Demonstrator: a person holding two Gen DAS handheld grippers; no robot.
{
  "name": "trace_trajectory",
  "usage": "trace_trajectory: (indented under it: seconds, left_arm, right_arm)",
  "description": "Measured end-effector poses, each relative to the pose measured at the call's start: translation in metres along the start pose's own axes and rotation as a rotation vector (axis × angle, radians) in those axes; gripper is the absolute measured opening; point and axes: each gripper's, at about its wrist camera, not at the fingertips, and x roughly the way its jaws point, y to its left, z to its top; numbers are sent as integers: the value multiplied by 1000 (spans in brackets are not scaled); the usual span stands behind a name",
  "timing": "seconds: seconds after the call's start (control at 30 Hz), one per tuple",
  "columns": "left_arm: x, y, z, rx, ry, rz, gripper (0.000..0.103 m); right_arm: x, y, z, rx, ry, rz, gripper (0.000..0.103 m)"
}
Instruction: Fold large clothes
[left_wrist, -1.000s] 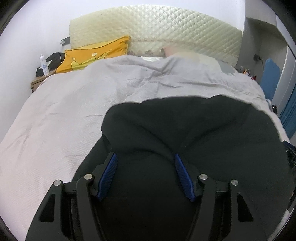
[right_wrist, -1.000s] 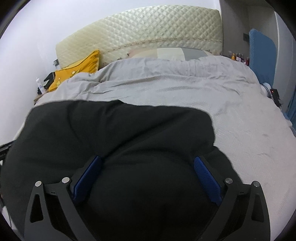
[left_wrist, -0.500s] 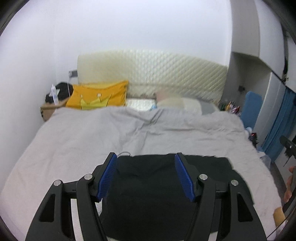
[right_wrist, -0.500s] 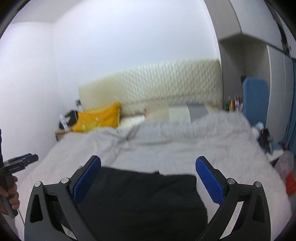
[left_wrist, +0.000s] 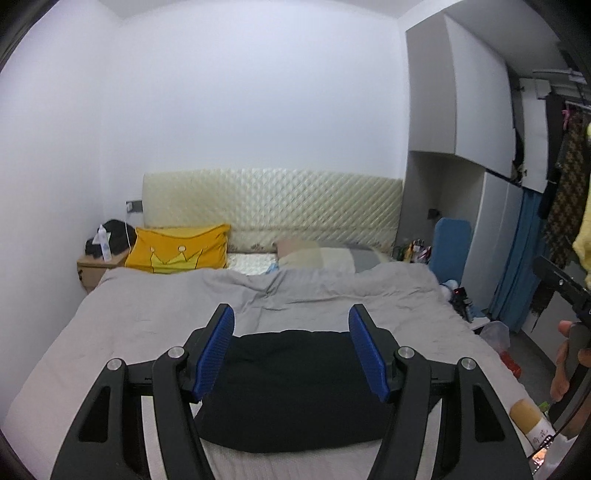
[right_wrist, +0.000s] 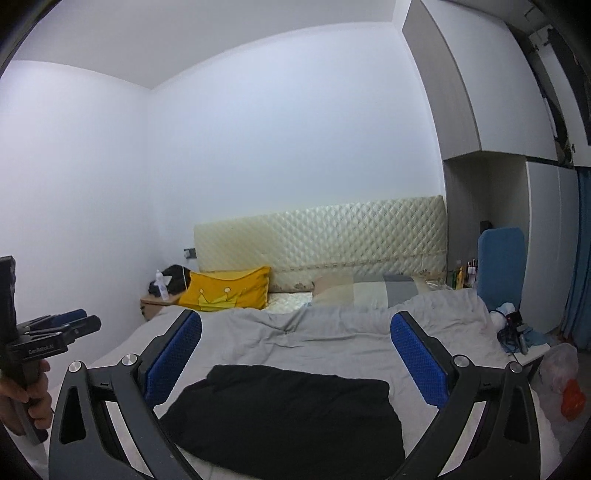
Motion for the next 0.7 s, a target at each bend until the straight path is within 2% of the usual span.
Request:
trace_trajectory:
  seconds: [0.17,0.3,0.7]
  left_arm:
    - [-37,-11,-25,-19,-7,16,65]
    - [-53,-18,-53,-24,25,0,65]
    - [-67,-23,-125,-48,104,19,66]
  right_arm:
    - [-34,14,-19,0,-2,9,103]
    - [-50,27,-43,-16,16,-5,103]
    - [-73,39,-119,26,116,-40,103]
